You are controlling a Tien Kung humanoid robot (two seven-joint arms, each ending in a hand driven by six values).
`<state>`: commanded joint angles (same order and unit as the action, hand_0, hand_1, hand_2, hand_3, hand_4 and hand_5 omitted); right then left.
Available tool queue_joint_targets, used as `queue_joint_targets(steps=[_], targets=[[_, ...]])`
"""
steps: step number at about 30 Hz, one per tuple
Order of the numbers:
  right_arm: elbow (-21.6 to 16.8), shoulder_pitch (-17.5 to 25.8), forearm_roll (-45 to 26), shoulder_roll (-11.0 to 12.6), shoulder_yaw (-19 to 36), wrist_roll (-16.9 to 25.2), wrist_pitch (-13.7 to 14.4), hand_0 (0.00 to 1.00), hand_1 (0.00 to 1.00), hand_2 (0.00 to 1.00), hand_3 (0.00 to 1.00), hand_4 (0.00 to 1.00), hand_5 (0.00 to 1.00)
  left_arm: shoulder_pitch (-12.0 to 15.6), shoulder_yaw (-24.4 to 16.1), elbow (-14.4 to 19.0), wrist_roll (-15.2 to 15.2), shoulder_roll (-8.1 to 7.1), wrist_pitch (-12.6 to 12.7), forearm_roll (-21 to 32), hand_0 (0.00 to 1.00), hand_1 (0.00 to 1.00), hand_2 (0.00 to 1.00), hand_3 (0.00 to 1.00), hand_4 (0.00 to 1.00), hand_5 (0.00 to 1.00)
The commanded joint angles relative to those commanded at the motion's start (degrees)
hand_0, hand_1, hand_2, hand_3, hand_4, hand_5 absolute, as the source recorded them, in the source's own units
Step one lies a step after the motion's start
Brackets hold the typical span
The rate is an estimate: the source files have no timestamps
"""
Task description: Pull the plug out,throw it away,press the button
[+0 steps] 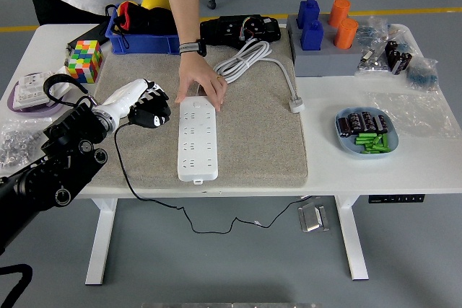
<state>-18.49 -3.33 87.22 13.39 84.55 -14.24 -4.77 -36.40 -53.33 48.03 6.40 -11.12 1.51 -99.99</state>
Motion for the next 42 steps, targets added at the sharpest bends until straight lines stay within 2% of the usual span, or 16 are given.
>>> queue_joint_targets(steps=[4,5,10,11,16,17,22,23,25,30,32,34,35,40,41,42], targets=[[0.04,0.11,0.04,-0.02,0.03,-0.01,-0.01,0.767,0.729,0.724,0.713,0.883,0.658,0.02,-0.15,-0.25,0.68,0.01,-0.54,0.68,0.569,0.470,0.483,0.593,0.625,0.002],[0.06,0.11,0.05,-0.02,0.03,-0.01,-0.01,0.767,0.729,0.724,0.713,0.883,0.658,0.00,-0.18,-0.26,0.85,0.00,-0.76,0.92,0.621,0.570,0.566,0.612,0.700,0.002],[-0.02,0.05,-0.03,0.03,-0.08,0.01,-0.01,0.767,0.729,0.724,0.713,0.883,0.658,-0.18,-0.13,-0.58,1.36,-0.06,-1.80,1.85,0.621,0.570,0.566,0.612,0.700,0.002],[-0.02,0.02,-0.03,0.01,-0.05,0.02,0.00,0.767,0.729,0.724,0.713,0.883,0.658,-0.21,-0.05,-0.61,1.45,-0.07,-2.04,2.06,0.712,0.712,0.680,0.716,0.806,0.002],[0.01,0.07,-0.03,-0.08,0.06,0.01,0.01,0.767,0.729,0.724,0.713,0.883,0.658,-0.14,-0.12,0.03,0.40,-0.14,-1.45,2.56,0.712,0.712,0.680,0.716,0.806,0.002],[0.04,0.08,0.01,-0.08,0.07,-0.01,-0.01,0.767,0.729,0.724,0.713,0.883,0.658,-0.20,-0.14,0.10,0.24,-0.13,-1.31,2.54,0.830,0.860,0.827,0.854,0.848,0.002],[-0.05,0.07,-0.05,-0.05,0.07,0.02,0.01,0.767,0.729,0.724,0.713,0.883,0.658,-0.41,-0.12,1.16,-0.12,-0.32,-0.86,2.44,0.830,0.860,0.827,0.854,0.848,0.002],[-0.01,0.08,-0.04,-0.04,0.04,0.01,0.01,0.767,0.729,0.724,0.713,0.883,0.658,-0.47,-0.12,1.55,-0.12,-0.38,-0.89,2.43,0.855,0.881,0.864,0.882,0.889,0.002],[0.04,0.09,0.00,-0.05,-0.01,-0.01,-0.02,0.767,0.729,0.724,0.713,0.883,0.658,-0.61,-0.17,2.04,0.12,-0.38,-1.09,2.25,0.855,0.881,0.864,0.882,0.889,0.002],[0.03,0.17,-0.03,0.06,-0.09,-0.01,0.00,0.767,0.729,0.724,0.713,0.883,0.658,-1.58,0.32,6.44,0.30,-0.53,-0.95,3.04,0.854,0.876,0.857,0.877,0.897,0.002],[0.02,0.21,-0.06,0.09,-0.16,-0.01,0.01,0.767,0.729,0.724,0.713,0.883,0.658,-2.35,0.74,7.67,1.26,-0.44,-2.01,3.71,0.854,0.876,0.857,0.877,0.897,0.002],[-0.01,0.15,-0.13,0.08,-0.30,0.00,0.00,0.767,0.729,0.724,0.713,0.883,0.658,-3.79,1.84,7.74,3.25,-0.13,-4.59,5.75,0.854,0.876,0.857,0.877,0.897,0.002],[-0.01,0.11,-0.15,0.08,-0.35,0.00,-0.02,0.767,0.729,0.724,0.713,0.883,0.658,-4.44,2.55,7.53,3.74,0.02,-5.26,6.27,0.506,0.478,0.481,0.854,0.719,0.002],[-0.01,0.02,-0.22,0.02,-0.33,0.00,-0.02,0.767,0.729,0.724,0.713,0.883,0.658,-7.82,7.07,4.89,4.56,1.08,-6.37,8.82,0.506,0.478,0.481,0.854,0.719,0.002],[-0.01,0.04,-0.26,0.03,-0.31,0.01,-0.01,0.767,0.729,0.724,0.713,0.883,0.658,-8.54,8.01,4.04,4.71,1.37,-6.52,9.97,0.150,0.161,0.198,0.726,0.273,0.002],[-0.01,0.05,-0.27,0.06,-0.31,0.01,-0.01,0.767,0.729,0.724,0.713,0.883,0.658,-9.29,9.01,3.10,4.81,1.67,-6.53,11.37,0.150,0.161,0.198,0.726,0.273,0.002]])
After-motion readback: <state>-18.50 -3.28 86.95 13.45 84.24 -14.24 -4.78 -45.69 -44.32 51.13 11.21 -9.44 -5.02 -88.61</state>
